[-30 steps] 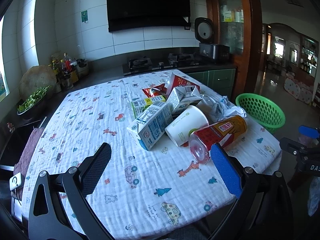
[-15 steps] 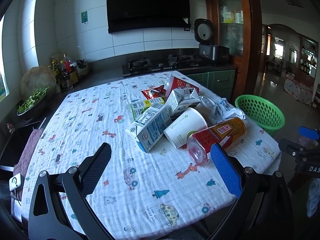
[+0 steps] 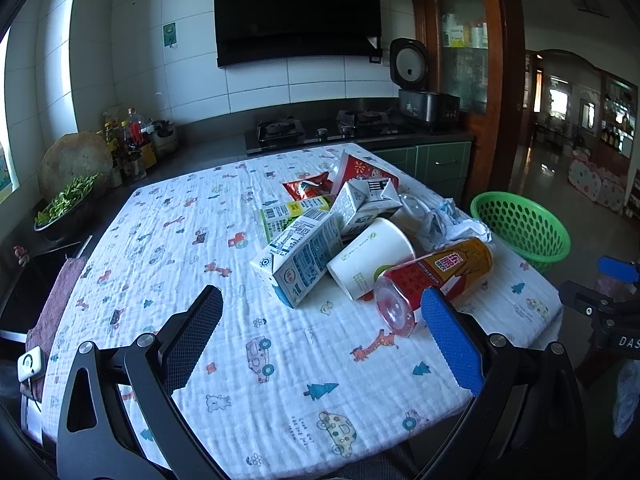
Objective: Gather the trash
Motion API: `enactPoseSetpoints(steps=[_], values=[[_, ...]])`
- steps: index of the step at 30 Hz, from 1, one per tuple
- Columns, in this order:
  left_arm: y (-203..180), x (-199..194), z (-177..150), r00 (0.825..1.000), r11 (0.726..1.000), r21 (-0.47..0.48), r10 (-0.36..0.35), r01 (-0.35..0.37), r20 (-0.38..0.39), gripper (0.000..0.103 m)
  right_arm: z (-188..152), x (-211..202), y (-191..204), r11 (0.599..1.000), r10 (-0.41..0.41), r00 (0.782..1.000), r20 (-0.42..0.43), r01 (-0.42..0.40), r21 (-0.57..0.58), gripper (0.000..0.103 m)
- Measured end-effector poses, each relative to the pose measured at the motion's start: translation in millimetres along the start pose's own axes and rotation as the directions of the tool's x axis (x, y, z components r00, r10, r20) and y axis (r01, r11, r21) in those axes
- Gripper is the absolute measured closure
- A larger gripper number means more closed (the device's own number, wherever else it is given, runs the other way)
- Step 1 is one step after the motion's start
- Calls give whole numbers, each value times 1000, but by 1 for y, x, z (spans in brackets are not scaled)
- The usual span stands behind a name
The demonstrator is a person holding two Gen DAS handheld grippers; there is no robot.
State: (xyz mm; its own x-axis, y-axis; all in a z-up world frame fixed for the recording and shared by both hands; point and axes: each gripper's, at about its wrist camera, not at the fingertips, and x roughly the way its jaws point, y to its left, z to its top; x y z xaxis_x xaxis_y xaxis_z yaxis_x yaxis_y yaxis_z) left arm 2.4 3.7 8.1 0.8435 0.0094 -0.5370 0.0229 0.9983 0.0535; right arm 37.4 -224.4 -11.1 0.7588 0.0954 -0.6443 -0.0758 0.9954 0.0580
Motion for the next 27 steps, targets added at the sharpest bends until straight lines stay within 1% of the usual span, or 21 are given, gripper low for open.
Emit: enactPoseSetpoints(steps=[14,27], values=[[-2,0,2,1000,1000,6,-3,3,5,5,0,-2,-2,1000,-3,1000,6,3,1,6],[-6,7,0,1000,999,29,-24,24,-7,5,2,2,-5,1000,-14,1000,1,14,-5,6]])
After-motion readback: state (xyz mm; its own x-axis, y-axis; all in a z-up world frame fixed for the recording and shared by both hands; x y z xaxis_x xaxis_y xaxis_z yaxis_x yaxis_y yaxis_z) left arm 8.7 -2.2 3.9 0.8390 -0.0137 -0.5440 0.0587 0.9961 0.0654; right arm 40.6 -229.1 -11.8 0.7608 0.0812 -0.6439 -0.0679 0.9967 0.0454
